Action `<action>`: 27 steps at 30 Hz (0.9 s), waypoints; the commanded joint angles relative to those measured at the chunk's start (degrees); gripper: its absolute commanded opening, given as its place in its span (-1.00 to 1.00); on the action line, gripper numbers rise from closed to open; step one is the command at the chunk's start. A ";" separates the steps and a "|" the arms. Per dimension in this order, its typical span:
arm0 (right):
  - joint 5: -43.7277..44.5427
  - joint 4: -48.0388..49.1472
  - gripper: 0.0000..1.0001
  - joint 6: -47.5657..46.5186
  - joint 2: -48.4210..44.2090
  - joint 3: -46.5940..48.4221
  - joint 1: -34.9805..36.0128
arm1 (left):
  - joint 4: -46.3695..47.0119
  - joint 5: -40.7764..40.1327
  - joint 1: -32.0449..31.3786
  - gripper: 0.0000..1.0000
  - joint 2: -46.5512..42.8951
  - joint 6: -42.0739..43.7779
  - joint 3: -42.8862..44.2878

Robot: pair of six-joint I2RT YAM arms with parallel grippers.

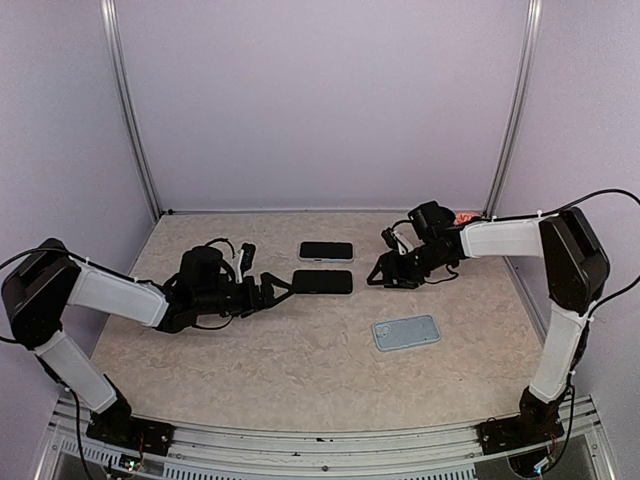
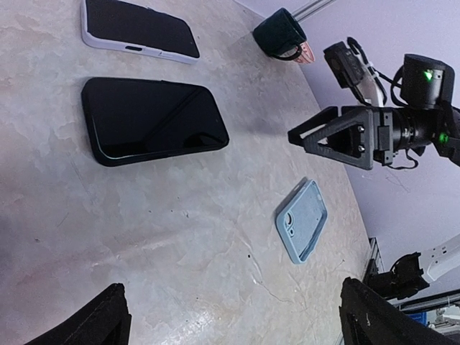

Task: Put the phone into the phone case
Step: Move the phone with the phone case to the center of the board.

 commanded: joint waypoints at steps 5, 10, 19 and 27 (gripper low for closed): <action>6.27 0.17 0.20 -1.38 -9.35 -11.34 -1.60 | -5.93 -4.35 0.27 0.98 -3.50 1.39 -0.55; 6.73 1.81 0.22 -0.38 -12.72 -16.73 -3.88 | -6.68 -4.18 -0.83 0.98 -4.85 0.83 -0.57; 7.80 2.95 0.36 -0.23 -13.98 -20.00 -6.22 | -7.75 -2.29 -10.24 0.98 0.54 2.50 5.14; 5.75 4.57 0.66 -0.03 -14.97 -22.74 -7.64 | -13.60 -1.59 -19.17 0.98 9.24 8.92 17.25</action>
